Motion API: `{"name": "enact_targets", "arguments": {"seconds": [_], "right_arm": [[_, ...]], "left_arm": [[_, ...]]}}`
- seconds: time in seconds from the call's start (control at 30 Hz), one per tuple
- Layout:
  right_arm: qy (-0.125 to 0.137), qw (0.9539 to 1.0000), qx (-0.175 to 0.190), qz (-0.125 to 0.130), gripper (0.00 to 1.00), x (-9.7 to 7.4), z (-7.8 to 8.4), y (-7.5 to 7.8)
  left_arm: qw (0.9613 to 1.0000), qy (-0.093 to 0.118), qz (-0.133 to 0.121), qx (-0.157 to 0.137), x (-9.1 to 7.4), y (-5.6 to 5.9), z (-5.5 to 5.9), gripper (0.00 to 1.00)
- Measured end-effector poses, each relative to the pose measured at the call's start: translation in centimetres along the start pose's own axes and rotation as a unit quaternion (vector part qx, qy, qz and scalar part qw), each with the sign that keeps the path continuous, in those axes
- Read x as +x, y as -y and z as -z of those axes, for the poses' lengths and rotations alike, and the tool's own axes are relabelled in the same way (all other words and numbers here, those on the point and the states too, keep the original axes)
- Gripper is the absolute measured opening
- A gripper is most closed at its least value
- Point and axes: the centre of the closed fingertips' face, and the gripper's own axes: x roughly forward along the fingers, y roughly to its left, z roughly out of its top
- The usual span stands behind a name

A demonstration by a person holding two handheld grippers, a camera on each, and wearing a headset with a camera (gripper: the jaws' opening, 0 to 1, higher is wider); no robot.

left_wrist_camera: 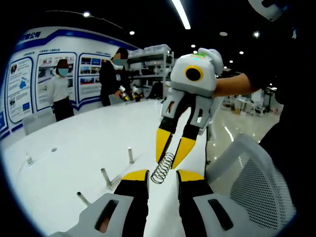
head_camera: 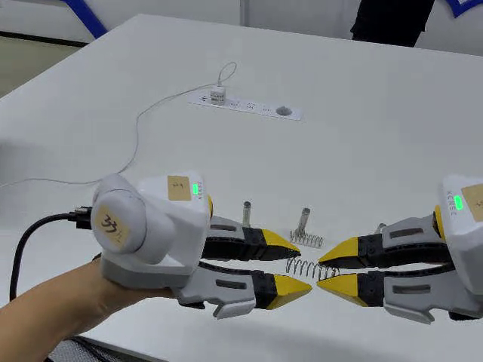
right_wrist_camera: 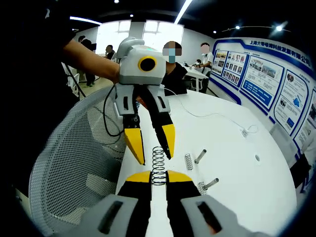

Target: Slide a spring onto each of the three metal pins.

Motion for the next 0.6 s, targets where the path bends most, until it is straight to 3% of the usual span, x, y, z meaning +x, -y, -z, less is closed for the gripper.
{"name": "enact_targets", "arguments": {"seconds": [0.6], "right_arm": [[-0.005,0.9999,-0.009,-0.002,0.10,-0.13,-0.14,0.44]], "left_arm": [[0.9991,-0.026,0.017,0.028,0.64,-0.58,-0.18,0.15]]}}
